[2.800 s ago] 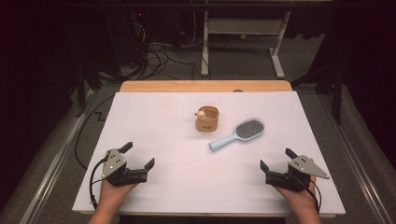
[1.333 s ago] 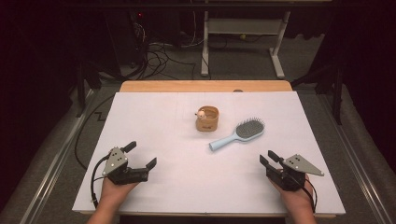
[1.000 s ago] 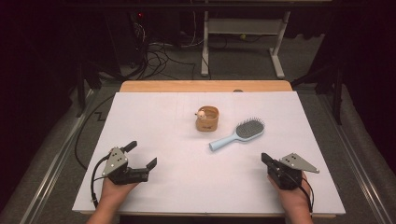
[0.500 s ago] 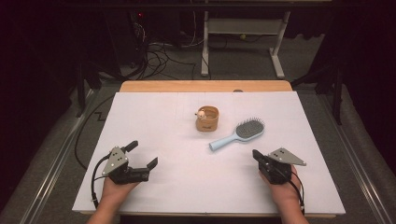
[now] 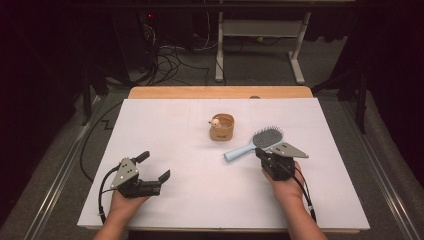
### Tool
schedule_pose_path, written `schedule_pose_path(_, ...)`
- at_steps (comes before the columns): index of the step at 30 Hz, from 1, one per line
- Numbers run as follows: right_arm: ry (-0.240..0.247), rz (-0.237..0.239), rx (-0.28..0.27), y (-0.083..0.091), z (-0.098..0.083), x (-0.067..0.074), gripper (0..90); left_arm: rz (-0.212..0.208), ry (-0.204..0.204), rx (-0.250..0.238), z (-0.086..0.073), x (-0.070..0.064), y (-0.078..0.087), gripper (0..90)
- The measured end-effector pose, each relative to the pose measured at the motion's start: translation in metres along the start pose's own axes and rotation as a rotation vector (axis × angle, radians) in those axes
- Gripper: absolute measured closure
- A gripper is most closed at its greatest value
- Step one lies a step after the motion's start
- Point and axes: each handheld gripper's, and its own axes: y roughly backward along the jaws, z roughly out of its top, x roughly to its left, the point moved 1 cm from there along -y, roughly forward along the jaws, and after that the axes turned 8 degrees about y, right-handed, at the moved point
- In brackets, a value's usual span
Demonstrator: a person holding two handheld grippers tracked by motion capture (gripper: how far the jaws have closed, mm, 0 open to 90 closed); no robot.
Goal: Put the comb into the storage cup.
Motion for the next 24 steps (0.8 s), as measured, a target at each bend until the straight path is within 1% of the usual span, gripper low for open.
schedule_pose_path(1, 0.005, 0.004, 0.017, -0.008, 0.004, 0.001, 90.0, 0.000, 0.001, -0.001, 0.000, 0.000, 0.000, 3.7)
schedule_pose_path(2, 0.005, 0.004, 0.017, -0.008, 0.004, 0.001, 90.0, 0.000, 0.003, -0.002, 0.000, 0.000, 0.000, 3.7)
schedule_pose_path(8, 0.027, 0.012, 0.068, -0.037, 0.018, 0.010, 90.0, -0.003, 0.000, -0.007, 0.000, 0.000, 0.002, 3.8)
schedule_pose_path(9, 0.037, 0.014, 0.085, -0.047, 0.023, 0.014, 90.0, -0.005, -0.003, -0.007, 0.000, 0.000, 0.002, 3.9)
schedule_pose_path(10, 0.037, 0.014, 0.085, -0.047, 0.023, 0.014, 90.0, -0.008, -0.002, -0.008, 0.000, 0.000, 0.002, 3.9)
schedule_pose_path(11, 0.050, 0.015, 0.105, -0.056, 0.026, 0.017, 90.0, -0.010, 0.000, -0.010, 0.000, 0.000, 0.002, 3.9)
schedule_pose_path(15, 0.070, 0.007, 0.147, -0.073, 0.031, 0.021, 90.0, -0.011, 0.001, -0.014, 0.001, 0.000, 0.003, 3.9)
schedule_pose_path(19, 0.078, 0.008, 0.178, -0.082, 0.031, 0.022, 90.0, -0.012, 0.007, -0.017, 0.001, 0.001, 0.003, 4.0)
schedule_pose_path(20, 0.079, 0.010, 0.200, -0.086, 0.030, 0.023, 90.0, -0.012, 0.007, -0.017, 0.001, 0.002, 0.003, 4.0)
schedule_pose_path(22, 0.083, 0.011, 0.207, -0.087, 0.029, 0.022, 90.0, -0.015, 0.007, -0.020, 0.001, 0.002, 0.003, 4.1)
schedule_pose_path(23, 0.085, 0.013, 0.223, -0.089, 0.028, 0.022, 90.0, -0.016, 0.005, -0.019, 0.001, 0.002, 0.003, 4.2)
schedule_pose_path(24, 0.083, 0.014, 0.222, -0.089, 0.027, 0.022, 90.0, -0.016, 0.005, -0.020, 0.001, 0.002, 0.003, 4.3)
